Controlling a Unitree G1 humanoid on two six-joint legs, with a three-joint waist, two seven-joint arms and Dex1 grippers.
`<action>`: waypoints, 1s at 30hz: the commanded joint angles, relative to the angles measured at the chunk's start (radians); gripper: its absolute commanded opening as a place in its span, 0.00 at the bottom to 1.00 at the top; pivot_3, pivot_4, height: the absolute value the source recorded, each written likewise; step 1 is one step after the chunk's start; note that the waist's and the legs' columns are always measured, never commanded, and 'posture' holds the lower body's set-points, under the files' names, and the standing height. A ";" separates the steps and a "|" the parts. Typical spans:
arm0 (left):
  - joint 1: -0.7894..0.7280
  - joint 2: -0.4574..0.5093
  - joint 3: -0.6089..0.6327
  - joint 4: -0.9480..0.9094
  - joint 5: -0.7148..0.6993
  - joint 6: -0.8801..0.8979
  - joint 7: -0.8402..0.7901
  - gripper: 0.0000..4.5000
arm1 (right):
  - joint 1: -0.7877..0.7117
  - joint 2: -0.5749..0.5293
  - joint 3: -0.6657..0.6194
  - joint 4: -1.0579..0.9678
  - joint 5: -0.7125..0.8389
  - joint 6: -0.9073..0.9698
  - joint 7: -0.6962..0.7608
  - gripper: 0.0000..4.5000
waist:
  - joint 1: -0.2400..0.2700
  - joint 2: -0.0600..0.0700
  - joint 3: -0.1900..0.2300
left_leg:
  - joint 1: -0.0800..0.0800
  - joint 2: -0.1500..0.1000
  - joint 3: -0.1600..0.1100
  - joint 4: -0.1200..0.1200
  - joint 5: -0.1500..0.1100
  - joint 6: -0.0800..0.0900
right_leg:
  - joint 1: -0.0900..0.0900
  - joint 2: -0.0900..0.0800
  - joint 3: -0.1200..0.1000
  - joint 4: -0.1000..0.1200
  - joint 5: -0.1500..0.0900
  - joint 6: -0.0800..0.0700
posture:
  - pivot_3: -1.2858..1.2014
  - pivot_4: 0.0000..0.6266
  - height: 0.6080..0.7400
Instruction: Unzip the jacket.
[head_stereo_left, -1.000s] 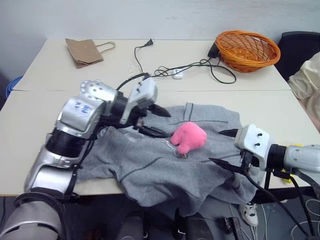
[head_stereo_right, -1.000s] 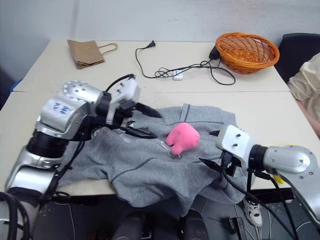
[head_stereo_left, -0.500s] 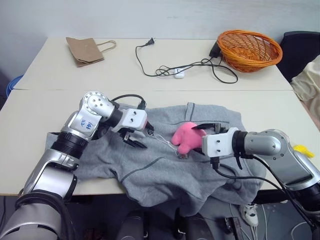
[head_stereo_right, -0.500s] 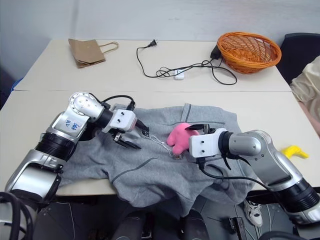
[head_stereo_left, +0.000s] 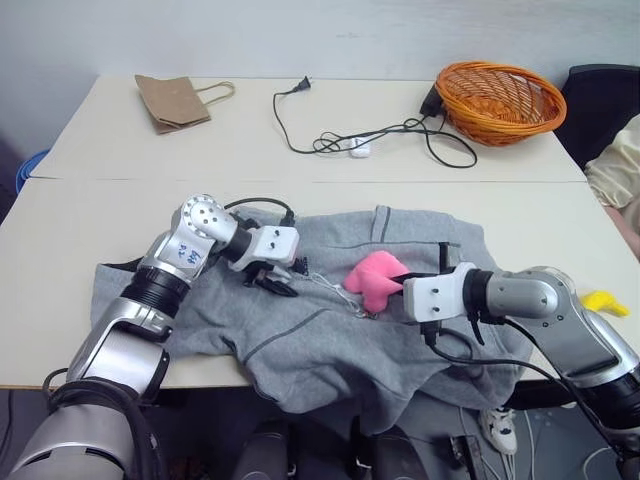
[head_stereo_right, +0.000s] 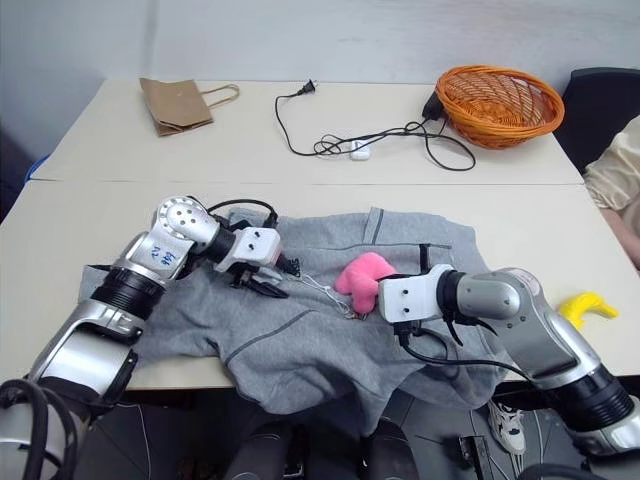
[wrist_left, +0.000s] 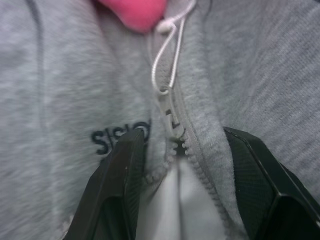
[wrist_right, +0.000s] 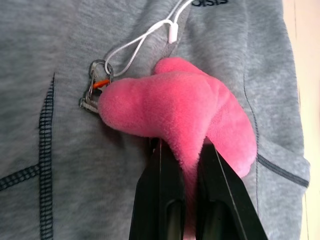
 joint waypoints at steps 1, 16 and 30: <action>0.053 0.017 -0.025 -0.016 0.028 0.002 -0.029 0.54 | 0.039 -0.039 -0.104 -0.028 -0.017 0.021 -0.026 0.00 | 0.000 0.001 -0.001 | 0.000 0.000 0.000 0.000 0.000 0.000 | 0.000 0.000 0.000 0.000 0.000 0.000 | 0.52 0.24 1.00; 0.152 0.051 -0.011 -0.020 0.066 -0.006 0.041 0.54 | 0.375 -0.222 -0.781 0.283 0.040 0.035 -0.036 0.00 | -0.003 0.013 -0.008 | 0.019 0.001 0.003 -0.004 -0.003 0.000 | 0.016 -0.002 0.006 -0.002 0.000 -0.001 | 0.52 0.24 1.00; 0.164 0.055 0.004 -0.024 0.064 -0.005 0.077 0.54 | 0.123 -0.480 -0.717 1.094 0.001 -0.204 -0.225 0.00 | -0.035 0.028 -0.017 | 0.033 0.002 0.009 -0.015 -0.004 -0.002 | 0.022 -0.007 0.018 -0.008 -0.003 -0.005 | 0.52 0.24 1.00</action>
